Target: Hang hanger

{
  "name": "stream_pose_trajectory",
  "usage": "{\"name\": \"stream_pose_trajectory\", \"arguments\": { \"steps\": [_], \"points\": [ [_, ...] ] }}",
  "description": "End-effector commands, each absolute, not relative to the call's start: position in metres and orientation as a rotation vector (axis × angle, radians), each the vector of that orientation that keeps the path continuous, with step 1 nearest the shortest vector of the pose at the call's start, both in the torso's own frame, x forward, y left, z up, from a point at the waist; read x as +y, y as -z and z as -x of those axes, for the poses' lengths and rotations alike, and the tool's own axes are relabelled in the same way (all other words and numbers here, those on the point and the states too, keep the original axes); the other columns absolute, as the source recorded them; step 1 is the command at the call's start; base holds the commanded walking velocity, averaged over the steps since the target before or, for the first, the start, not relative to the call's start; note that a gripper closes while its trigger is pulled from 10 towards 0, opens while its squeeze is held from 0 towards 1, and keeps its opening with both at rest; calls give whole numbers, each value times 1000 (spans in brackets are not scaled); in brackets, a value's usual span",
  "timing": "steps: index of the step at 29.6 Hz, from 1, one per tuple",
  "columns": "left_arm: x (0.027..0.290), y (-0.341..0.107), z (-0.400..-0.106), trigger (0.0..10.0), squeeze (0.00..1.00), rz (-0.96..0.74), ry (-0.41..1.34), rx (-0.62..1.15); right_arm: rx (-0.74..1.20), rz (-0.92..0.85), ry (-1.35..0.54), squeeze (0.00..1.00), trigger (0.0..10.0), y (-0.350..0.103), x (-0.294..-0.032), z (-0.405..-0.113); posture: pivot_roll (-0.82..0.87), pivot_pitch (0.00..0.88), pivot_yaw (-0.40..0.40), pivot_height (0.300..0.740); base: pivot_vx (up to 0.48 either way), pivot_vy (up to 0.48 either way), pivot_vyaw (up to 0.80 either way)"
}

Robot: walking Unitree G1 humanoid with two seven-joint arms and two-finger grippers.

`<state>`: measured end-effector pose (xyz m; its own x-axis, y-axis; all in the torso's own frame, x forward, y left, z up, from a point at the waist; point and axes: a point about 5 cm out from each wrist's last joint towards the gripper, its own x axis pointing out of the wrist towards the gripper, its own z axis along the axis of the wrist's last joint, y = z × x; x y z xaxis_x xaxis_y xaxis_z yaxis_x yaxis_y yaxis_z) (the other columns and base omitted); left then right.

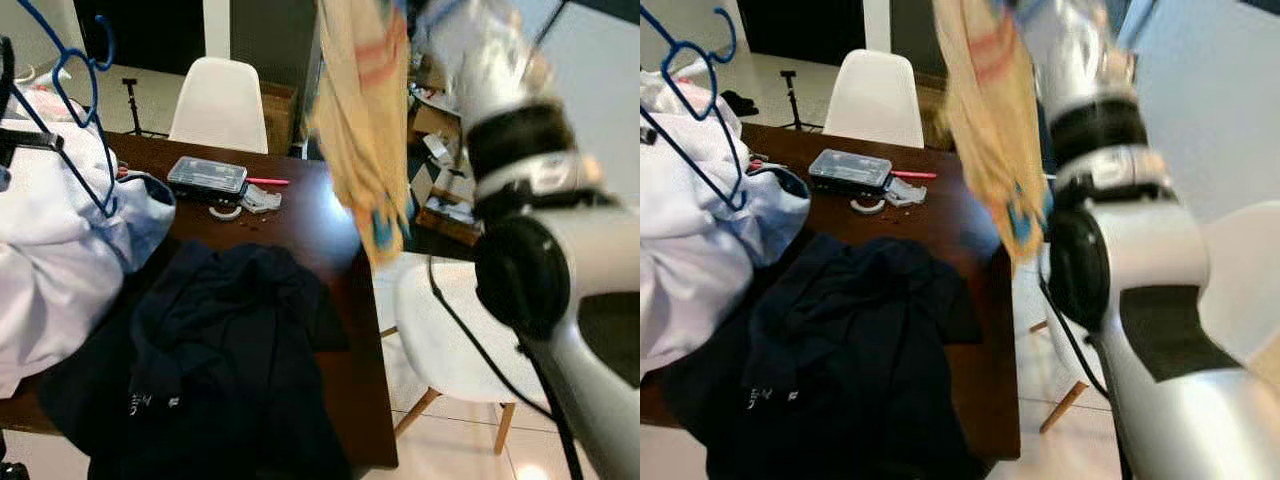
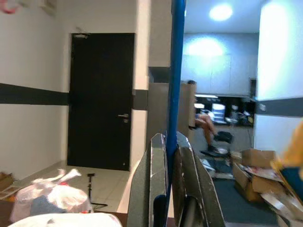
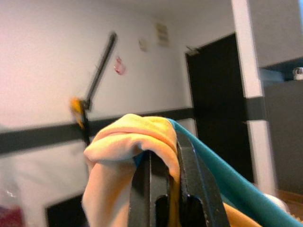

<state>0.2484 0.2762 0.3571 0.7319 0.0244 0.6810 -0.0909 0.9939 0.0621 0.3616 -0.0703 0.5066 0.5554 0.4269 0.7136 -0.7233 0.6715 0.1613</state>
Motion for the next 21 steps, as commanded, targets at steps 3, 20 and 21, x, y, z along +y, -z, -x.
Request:
{"name": "stream_pose_trajectory", "arguments": {
  "steps": [3,20,21],
  "points": [
    [264,-356,-246,10000,0,-114,-58,-763,-809,-602,-883,0,0,-545,-56,-333,237,0,-214,740,0,0,0],
    [259,-365,-243,10000,0,-130,-77,-802,88,93,-884,0,4784,-269,8,-396,198,9,-161,740,0,0,0],
    [259,-365,-243,10000,0,-130,-77,-802,88,93,-884,0,4784,-269,8,-396,198,9,-161,740,0,0,0]
  ]
}}
